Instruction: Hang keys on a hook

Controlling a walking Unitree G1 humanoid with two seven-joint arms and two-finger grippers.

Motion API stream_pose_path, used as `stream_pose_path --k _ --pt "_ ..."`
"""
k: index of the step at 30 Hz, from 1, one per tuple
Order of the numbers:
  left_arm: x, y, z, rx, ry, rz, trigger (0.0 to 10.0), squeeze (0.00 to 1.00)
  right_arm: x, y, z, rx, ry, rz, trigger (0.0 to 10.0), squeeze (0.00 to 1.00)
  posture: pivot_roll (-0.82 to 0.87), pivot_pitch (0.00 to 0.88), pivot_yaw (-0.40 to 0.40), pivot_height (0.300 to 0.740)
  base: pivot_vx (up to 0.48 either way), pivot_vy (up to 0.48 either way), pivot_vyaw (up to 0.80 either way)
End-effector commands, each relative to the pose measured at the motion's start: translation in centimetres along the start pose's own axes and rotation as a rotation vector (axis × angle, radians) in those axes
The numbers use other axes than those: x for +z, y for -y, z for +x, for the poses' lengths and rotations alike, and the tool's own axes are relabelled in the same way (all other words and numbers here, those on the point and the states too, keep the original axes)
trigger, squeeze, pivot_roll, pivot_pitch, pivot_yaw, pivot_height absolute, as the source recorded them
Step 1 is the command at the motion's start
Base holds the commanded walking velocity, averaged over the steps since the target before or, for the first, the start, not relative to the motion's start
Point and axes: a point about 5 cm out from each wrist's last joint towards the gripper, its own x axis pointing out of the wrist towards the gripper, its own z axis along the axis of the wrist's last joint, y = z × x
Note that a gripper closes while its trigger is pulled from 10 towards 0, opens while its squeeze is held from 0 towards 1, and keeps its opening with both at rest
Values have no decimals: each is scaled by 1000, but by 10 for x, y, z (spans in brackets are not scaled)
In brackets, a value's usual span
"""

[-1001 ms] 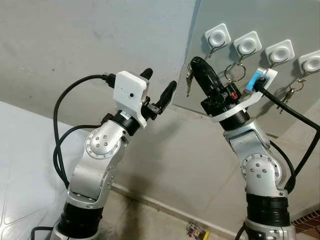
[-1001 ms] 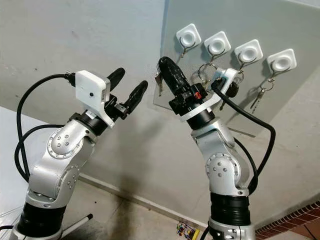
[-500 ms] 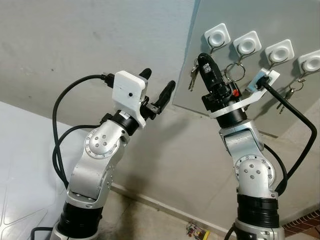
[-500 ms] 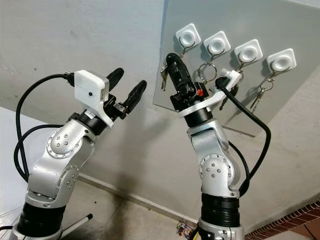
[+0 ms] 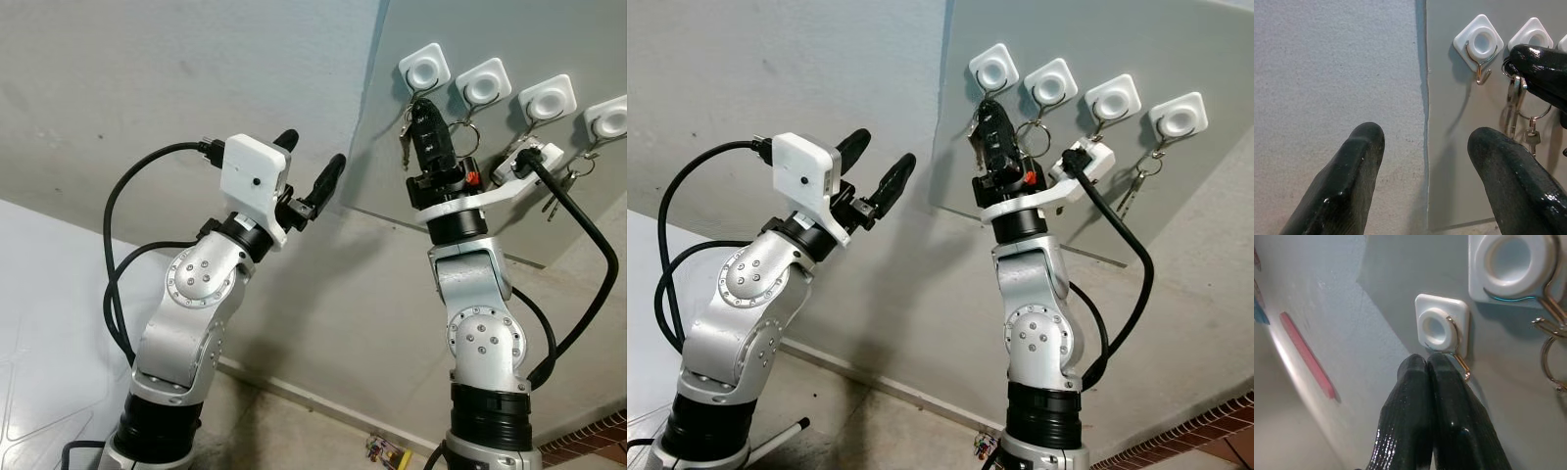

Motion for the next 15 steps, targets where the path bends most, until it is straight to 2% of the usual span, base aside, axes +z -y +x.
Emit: stream_pose_path --k 1,15 --pt "6 2 2 -7 21 4 10000 0 -3 -15 6 27 47 58 10000 0 -104 24 -84 740 0 0 0" --pt "7 2 2 -3 25 1 10000 0 -8 -21 8 51 21 58 10000 0 -100 27 -90 740 0 0 0"
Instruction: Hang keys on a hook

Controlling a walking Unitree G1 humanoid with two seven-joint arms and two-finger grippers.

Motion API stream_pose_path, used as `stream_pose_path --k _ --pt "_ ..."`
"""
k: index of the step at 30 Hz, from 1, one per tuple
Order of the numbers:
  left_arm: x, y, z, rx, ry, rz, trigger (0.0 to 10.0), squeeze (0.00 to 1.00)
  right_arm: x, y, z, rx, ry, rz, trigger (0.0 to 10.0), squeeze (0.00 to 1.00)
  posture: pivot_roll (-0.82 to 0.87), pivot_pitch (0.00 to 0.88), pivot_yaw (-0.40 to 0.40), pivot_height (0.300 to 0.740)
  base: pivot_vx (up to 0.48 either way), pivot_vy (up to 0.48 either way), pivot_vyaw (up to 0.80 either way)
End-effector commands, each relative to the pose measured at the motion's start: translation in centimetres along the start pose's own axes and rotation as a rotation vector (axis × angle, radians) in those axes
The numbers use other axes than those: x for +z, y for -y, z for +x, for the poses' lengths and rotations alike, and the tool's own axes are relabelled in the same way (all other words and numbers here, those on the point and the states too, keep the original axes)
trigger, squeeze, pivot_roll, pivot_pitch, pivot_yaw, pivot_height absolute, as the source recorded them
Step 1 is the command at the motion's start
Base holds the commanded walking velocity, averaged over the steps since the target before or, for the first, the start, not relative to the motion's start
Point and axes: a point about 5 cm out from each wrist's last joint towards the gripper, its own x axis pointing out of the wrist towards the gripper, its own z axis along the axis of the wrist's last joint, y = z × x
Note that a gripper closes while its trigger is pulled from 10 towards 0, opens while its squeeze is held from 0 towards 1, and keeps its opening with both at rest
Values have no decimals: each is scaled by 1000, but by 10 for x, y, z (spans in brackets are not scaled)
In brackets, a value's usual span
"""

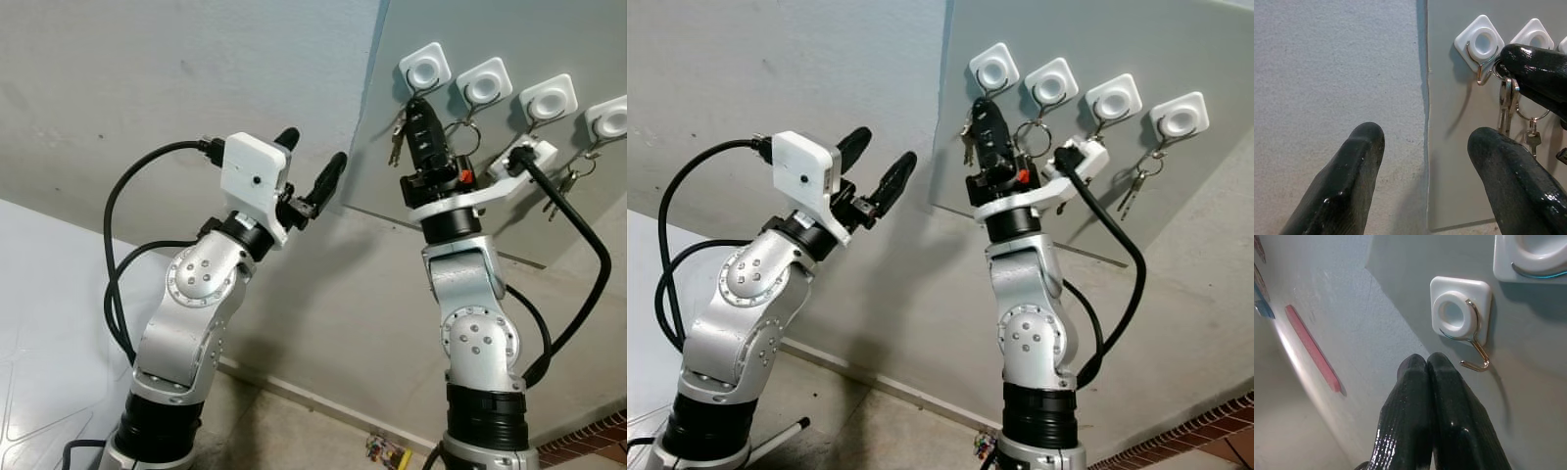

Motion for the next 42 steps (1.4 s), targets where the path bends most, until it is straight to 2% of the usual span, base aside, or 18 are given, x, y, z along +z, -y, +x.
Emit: stream_pose_path --k 1,13,42 --pt "7 2 2 -2 23 5 10000 0 -1 -14 7 30 41 50 10000 0 -99 27 -92 740 0 0 0" --pt "7 2 1 -1 24 4 10000 0 -3 -12 5 9 42 85 10000 0 -97 24 -93 740 0 0 0" --pt "8 1 2 8 28 1 10000 0 1 -13 21 -7 77 82 10000 0 -92 30 -97 740 0 0 0"
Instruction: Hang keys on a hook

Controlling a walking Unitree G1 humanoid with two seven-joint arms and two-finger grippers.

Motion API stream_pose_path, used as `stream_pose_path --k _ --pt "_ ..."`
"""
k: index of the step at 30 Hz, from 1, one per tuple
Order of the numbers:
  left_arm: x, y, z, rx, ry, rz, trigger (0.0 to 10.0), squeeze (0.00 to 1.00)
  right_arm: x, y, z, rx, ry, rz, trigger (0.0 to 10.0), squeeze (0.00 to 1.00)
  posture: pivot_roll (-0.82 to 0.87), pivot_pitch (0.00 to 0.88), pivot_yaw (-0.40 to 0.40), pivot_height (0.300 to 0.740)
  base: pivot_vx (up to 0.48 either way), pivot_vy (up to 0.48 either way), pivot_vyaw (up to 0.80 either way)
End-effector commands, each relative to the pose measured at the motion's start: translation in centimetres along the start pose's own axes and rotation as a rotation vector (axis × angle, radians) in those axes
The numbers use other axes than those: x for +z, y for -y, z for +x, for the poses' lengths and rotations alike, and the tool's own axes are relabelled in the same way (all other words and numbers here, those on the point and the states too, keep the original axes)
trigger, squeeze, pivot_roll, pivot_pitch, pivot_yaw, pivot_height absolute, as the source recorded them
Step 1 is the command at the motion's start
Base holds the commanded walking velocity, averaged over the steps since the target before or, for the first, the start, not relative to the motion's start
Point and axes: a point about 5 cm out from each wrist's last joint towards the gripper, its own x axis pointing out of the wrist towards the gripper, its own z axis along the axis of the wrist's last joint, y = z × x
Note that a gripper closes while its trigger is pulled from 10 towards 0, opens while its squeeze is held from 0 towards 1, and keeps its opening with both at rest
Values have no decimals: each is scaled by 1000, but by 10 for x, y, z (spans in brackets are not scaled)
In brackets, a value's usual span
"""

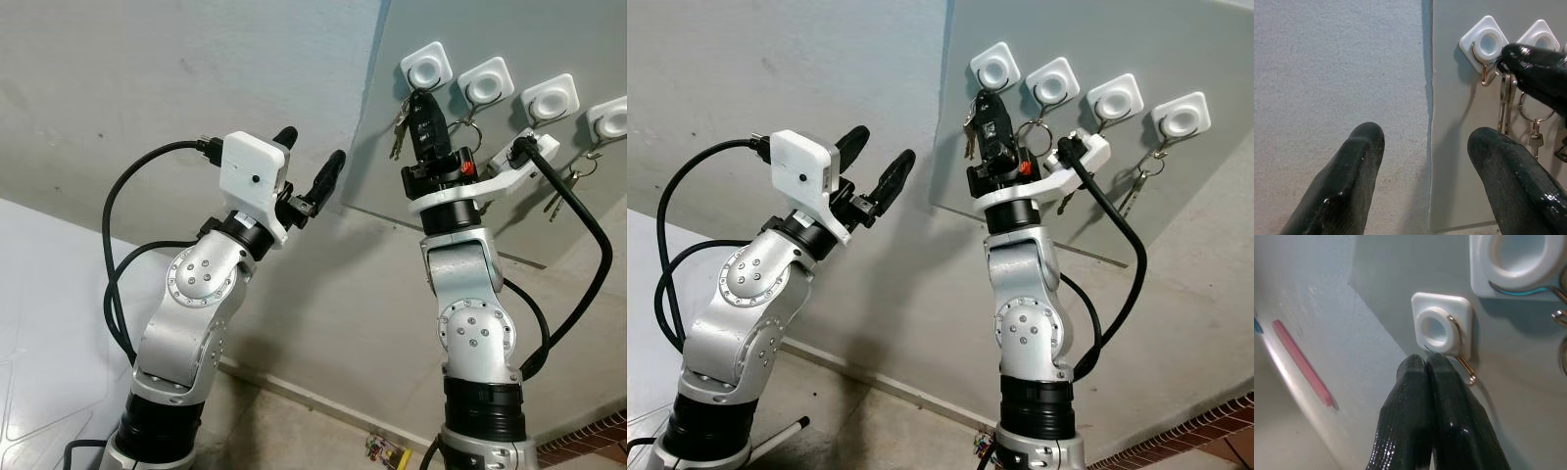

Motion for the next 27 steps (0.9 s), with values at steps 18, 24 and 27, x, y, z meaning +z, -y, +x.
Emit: stream_pose_path --k 18,24,27 --pt "8 1 2 -6 29 3 10000 0 -1 -5 20 -47 72 20 10000 0 -93 27 -98 740 0 0 0" --pt "8 1 2 -8 29 2 10000 0 -1 -1 20 -94 76 20 10000 0 -93 28 -97 740 0 0 0" --pt "8 1 2 -7 30 3 10000 0 -2 3 19 -134 64 -3 10000 0 -93 29 -96 740 0 0 0"
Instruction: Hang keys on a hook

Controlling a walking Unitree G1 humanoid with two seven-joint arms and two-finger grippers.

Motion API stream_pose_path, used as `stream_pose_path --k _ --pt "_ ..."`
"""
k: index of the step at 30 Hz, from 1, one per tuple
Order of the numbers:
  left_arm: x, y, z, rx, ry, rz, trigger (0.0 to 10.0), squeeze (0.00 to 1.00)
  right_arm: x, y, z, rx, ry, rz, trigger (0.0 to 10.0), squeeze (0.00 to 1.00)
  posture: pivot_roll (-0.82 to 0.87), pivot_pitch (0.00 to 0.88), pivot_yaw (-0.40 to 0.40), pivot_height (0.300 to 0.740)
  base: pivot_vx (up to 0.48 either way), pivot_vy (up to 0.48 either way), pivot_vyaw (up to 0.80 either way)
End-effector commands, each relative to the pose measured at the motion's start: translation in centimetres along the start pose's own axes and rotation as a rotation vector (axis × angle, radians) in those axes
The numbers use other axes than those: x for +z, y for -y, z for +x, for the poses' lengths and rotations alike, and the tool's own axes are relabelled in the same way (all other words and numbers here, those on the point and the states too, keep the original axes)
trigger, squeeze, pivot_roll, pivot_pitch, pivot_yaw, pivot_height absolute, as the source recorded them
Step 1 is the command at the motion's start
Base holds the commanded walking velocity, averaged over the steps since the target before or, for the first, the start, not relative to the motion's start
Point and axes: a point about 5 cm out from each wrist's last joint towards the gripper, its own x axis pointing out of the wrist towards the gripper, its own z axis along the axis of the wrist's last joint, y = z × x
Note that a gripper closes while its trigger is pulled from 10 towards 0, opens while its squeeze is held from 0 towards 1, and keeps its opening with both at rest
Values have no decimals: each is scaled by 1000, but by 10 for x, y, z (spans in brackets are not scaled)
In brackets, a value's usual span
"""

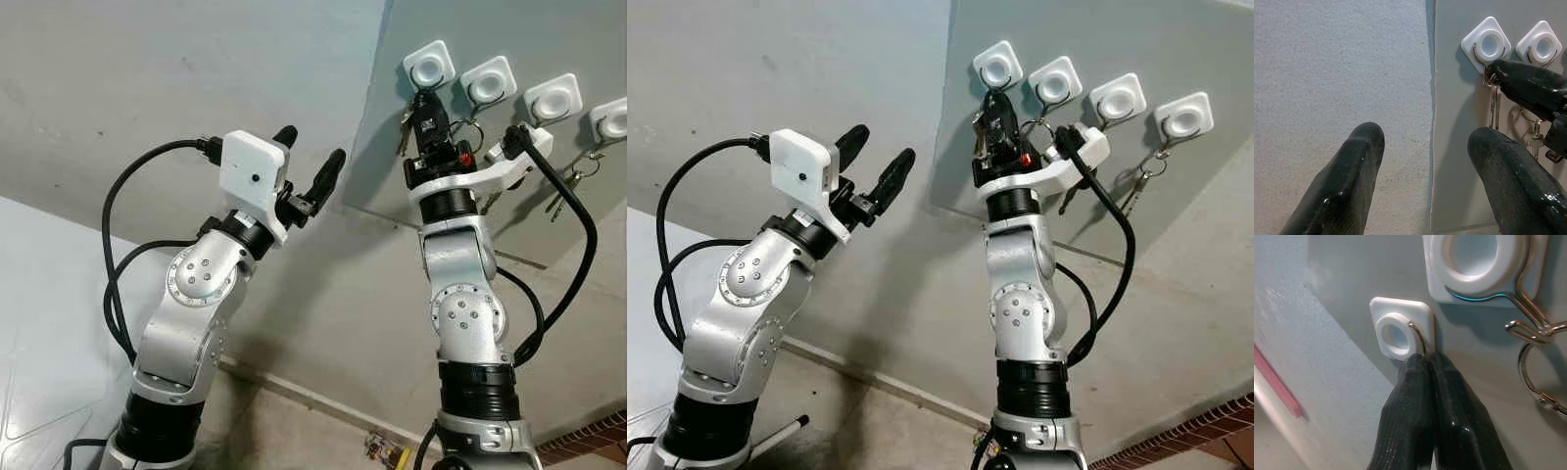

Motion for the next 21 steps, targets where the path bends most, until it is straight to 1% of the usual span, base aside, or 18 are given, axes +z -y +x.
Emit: stream_pose_path --k 1,3,4,5,7,16,17,21 --pt "7 1 2 -7 26 3 10000 0 -5 -7 7 -31 19 32 10000 0 -93 29 -96 740 0 0 0" --pt "7 1 2 -6 26 4 10000 0 -6 -5 5 -47 7 17 10000 0 -92 29 -96 740 0 0 0" --pt "8 1 2 -5 27 5 10000 0 -7 -2 4 -55 1 -12 10000 0 -93 30 -96 740 0 0 0" --pt "8 1 1 -5 27 5 10000 0 -8 -1 3 -61 -1 -18 10000 0 -93 30 -96 740 0 0 0" --pt "8 1 1 -4 27 5 10000 0 -8 1 2 -75 -3 -5 10000 0 -94 30 -95 740 0 0 0" --pt "8 1 1 -5 26 7 10000 0 -10 4 -1 -90 -21 -7 10000 0 -95 30 -95 740 0 0 0" --pt "8 2 1 -4 27 8 10000 0 -10 6 -2 -97 -29 -2 10000 1000 -94 31 -93 740 0 0 0" --pt "8 2 0 -2 26 10 10000 0 -11 8 -4 -100 -40 9 10000 1000 -91 31 -95 740 0 0 0"
